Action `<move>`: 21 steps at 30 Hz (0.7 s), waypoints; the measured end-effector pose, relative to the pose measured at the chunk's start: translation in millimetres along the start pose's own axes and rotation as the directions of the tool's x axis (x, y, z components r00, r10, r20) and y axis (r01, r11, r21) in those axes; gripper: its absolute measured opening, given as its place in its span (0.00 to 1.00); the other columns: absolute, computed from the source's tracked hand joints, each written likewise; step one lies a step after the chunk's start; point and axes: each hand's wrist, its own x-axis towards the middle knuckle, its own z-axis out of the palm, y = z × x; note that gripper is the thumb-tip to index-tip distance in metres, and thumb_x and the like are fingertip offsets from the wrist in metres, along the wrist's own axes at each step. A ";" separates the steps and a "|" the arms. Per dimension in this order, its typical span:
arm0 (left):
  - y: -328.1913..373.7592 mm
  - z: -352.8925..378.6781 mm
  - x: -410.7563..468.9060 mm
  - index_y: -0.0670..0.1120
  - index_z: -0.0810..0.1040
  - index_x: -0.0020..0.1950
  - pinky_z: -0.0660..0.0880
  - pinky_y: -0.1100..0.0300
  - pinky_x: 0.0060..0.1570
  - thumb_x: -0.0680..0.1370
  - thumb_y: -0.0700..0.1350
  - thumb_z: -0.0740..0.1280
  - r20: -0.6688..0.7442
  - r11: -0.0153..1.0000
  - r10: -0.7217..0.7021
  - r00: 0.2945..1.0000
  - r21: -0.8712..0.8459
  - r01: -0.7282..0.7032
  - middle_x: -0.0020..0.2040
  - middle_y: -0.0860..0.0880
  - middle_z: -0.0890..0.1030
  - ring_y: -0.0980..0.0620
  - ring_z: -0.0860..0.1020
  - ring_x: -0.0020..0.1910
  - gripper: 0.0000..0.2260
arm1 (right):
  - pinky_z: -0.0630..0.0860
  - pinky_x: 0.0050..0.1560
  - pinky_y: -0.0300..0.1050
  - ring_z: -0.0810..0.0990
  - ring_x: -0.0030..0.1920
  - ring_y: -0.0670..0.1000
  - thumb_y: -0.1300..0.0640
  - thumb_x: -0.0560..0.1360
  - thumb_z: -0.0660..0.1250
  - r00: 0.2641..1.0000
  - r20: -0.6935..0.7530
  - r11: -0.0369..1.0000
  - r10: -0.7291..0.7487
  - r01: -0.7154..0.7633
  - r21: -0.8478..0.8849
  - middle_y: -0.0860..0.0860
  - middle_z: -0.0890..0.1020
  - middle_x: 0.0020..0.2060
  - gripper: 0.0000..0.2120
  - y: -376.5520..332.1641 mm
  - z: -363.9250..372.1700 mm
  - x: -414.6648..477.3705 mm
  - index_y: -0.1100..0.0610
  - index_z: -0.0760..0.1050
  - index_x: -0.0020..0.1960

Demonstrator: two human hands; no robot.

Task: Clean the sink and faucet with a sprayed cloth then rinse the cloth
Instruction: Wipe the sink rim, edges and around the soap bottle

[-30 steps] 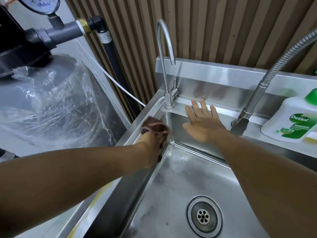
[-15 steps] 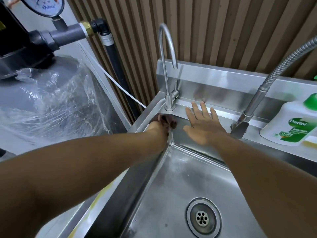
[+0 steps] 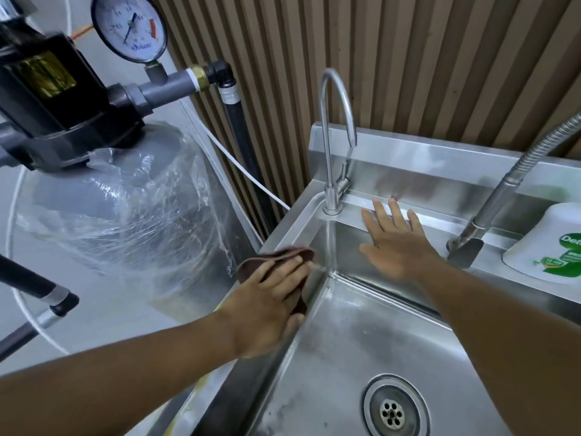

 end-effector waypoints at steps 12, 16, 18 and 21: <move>-25.9 -34.8 114.2 0.43 0.42 0.83 0.41 0.46 0.79 0.82 0.59 0.56 -0.025 0.913 -0.347 0.938 -0.238 0.331 0.82 0.43 0.38 0.45 0.36 0.81 0.38 | 0.35 0.78 0.57 0.31 0.79 0.54 0.43 0.81 0.50 1.000 0.001 1.000 0.019 -0.019 -0.021 0.50 0.35 0.80 0.35 -0.8 4.2 4.9 0.49 0.38 0.82; -40.8 -47.4 144.4 0.44 0.42 0.83 0.41 0.46 0.79 0.80 0.61 0.61 -0.035 0.895 -0.326 0.945 -0.332 0.297 0.83 0.47 0.40 0.48 0.39 0.81 0.42 | 0.35 0.78 0.58 0.31 0.79 0.54 0.43 0.81 0.51 1.000 0.005 0.999 0.022 -0.022 -0.026 0.50 0.34 0.80 0.35 -1.2 2.8 3.7 0.49 0.37 0.82; -43.9 -47.5 139.4 0.44 0.43 0.83 0.42 0.47 0.79 0.78 0.60 0.64 -0.045 0.887 -0.315 0.948 -0.369 0.277 0.83 0.47 0.41 0.49 0.40 0.82 0.43 | 0.36 0.78 0.58 0.31 0.79 0.55 0.43 0.81 0.51 1.000 0.005 0.999 0.020 -0.019 -0.035 0.50 0.34 0.80 0.36 -1.8 1.9 2.4 0.50 0.37 0.82; -33.4 -38.5 117.2 0.44 0.46 0.83 0.41 0.47 0.80 0.78 0.57 0.65 -0.065 0.897 -0.307 0.949 -0.354 0.266 0.83 0.44 0.40 0.46 0.39 0.81 0.42 | 0.36 0.78 0.58 0.31 0.79 0.55 0.42 0.82 0.51 1.000 -0.011 0.999 0.019 -0.019 -0.041 0.51 0.34 0.80 0.36 -2.2 1.5 1.8 0.50 0.37 0.82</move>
